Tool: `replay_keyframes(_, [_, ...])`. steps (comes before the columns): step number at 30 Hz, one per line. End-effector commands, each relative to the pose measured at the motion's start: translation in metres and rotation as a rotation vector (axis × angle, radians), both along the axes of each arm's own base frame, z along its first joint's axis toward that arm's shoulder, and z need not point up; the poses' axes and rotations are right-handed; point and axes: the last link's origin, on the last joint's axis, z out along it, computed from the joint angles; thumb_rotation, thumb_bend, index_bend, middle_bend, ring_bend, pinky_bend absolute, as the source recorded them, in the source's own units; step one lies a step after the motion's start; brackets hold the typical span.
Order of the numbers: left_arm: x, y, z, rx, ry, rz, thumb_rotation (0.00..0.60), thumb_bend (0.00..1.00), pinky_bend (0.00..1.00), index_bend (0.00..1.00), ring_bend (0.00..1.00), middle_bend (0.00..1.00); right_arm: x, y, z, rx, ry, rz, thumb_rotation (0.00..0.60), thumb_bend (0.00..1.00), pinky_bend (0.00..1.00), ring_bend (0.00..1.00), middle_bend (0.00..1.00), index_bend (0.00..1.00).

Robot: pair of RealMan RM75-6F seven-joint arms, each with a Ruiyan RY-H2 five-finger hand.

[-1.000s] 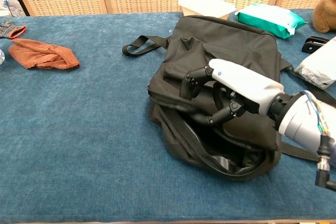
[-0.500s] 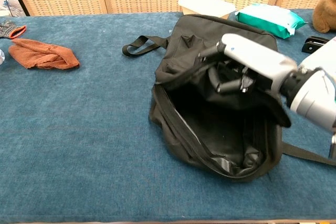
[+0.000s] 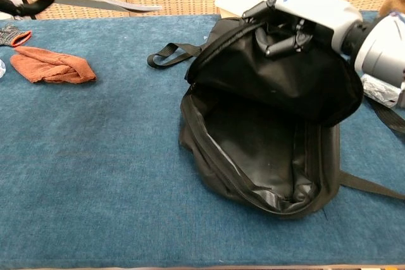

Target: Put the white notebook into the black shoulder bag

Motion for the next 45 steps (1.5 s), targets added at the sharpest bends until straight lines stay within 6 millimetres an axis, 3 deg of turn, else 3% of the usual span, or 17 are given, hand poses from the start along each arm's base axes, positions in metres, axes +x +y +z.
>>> replay_keyframes(1, [0.006,-0.008,-0.012,-0.050,-0.005,-0.054,0.600,0.54,0.72,0.79,0.62,0.59,0.005,-0.009,0.006,-0.001,0.010,0.018,0.600,0.81,0.72,0.46,0.56,0.56])
replay_keyframes(16, [0.038,-0.049,-0.042,-0.263,-0.073,-0.334,0.600,0.54,0.72,0.80,0.62,0.59,-0.002,-0.055,0.020,-0.017,0.101,0.056,0.600,0.81,0.72,0.46,0.56,0.56])
replay_keyframes(21, [0.050,-0.060,-0.054,-0.300,-0.053,-0.454,0.600,0.55,0.72,0.80,0.62,0.60,0.002,-0.058,0.021,0.006,0.093,0.058,0.600,0.81,0.72,0.47,0.56,0.56])
replay_keyframes(35, [0.094,-0.061,-0.093,-0.290,0.001,-0.712,0.600,0.55,0.72,0.80,0.62,0.60,0.019,-0.056,0.024,0.045,0.076,0.059,0.600,0.81,0.72,0.47,0.57,0.56])
replay_keyframes(45, [0.114,-0.067,-0.111,-0.287,-0.001,-0.834,0.600,0.55,0.72,0.80,0.62,0.60,0.018,-0.062,0.029,0.043,0.090,0.040,0.600,0.81,0.72,0.47,0.57,0.57])
